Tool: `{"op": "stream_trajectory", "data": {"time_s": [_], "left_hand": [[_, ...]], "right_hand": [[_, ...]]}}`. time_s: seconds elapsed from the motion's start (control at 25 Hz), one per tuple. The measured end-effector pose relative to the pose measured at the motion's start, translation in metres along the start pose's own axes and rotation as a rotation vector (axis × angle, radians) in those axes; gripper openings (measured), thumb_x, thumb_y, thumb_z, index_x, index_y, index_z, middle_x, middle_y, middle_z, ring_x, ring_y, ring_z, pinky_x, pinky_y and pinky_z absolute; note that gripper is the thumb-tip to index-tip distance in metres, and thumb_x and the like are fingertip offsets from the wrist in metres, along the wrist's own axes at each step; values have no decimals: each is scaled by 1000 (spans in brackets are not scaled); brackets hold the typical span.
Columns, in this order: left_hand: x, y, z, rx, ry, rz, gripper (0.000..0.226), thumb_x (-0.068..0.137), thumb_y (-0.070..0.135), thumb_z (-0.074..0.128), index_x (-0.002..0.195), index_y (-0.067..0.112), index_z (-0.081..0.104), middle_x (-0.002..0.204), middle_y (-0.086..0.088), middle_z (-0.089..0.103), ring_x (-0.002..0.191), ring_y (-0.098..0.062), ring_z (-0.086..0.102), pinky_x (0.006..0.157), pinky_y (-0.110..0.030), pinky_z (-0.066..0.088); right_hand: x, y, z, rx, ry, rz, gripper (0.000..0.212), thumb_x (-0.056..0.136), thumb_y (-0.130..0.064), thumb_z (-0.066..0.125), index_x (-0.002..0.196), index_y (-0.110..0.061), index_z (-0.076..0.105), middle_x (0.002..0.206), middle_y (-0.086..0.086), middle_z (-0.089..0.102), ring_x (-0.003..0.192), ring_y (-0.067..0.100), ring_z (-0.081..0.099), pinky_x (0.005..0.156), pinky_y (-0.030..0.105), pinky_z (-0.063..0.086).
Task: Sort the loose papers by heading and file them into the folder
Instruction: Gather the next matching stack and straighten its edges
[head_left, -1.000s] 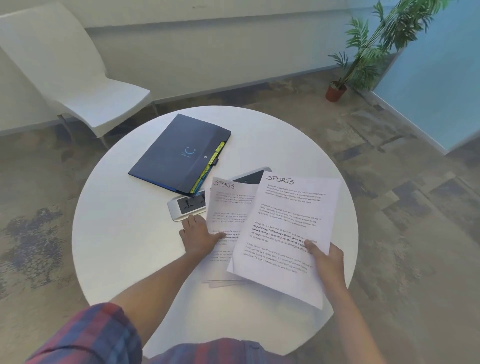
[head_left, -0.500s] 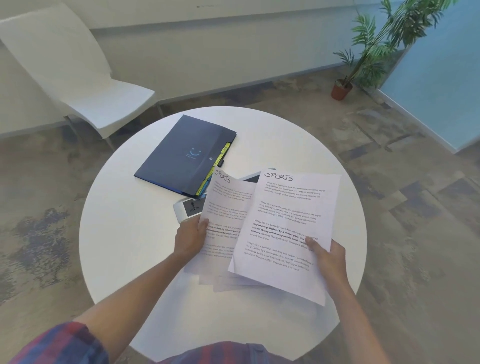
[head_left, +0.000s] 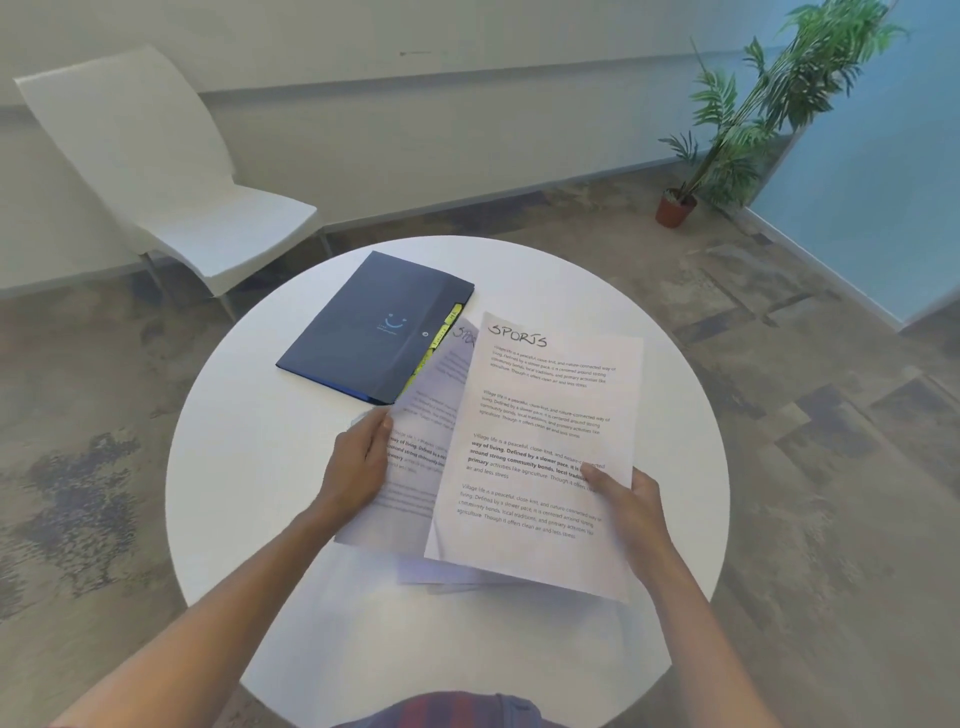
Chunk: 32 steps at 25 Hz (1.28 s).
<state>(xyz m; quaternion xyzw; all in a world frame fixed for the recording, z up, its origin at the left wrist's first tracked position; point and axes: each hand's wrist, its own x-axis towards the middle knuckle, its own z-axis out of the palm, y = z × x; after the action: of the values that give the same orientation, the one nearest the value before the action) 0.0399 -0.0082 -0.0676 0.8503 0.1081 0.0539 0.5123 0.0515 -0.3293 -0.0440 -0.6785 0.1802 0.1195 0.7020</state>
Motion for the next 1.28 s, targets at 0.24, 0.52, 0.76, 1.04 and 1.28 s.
{"op": "stream_trajectory", "data": {"time_s": [0.24, 0.52, 0.76, 1.04, 1.28], "left_hand": [[-12, 53, -9, -503, -40, -167, 25, 105, 20, 42, 111, 15, 66, 94, -4, 77, 83, -22, 74, 73, -38, 60], [-22, 79, 4, -599, -118, -221, 31, 106, 31, 40, 110, 19, 68, 99, 2, 76, 92, -17, 71, 78, -31, 55], [-25, 76, 19, -614, -267, -300, 21, 95, 17, 62, 115, 16, 65, 109, -9, 75, 94, -28, 74, 79, -41, 61], [-25, 65, 7, -685, -311, -306, 27, 95, 9, 60, 121, 10, 64, 114, -11, 73, 103, -32, 71, 90, -47, 57], [-18, 69, 3, -523, -301, -207, 26, 93, 15, 64, 119, 17, 66, 112, -2, 74, 102, -28, 70, 90, -49, 57]], "right_hand": [[-3, -21, 24, 69, -69, -19, 16, 89, -7, 68, 104, -5, 73, 100, 12, 78, 84, 25, 76, 69, 32, 62], [-7, -33, 34, 71, -113, -53, 18, 90, -8, 68, 107, -4, 73, 100, 12, 78, 85, 25, 76, 66, 30, 60], [-18, -28, 43, -119, -39, -281, 24, 90, -9, 71, 112, -15, 68, 102, 1, 78, 97, 22, 74, 81, 33, 61], [-9, -52, 27, 129, -202, -97, 48, 86, -15, 74, 132, -12, 60, 117, 10, 74, 106, 30, 71, 86, 38, 57], [-6, -57, 47, 57, -179, -150, 22, 90, -14, 70, 108, -3, 74, 105, 13, 77, 96, 31, 74, 80, 36, 61]]}}
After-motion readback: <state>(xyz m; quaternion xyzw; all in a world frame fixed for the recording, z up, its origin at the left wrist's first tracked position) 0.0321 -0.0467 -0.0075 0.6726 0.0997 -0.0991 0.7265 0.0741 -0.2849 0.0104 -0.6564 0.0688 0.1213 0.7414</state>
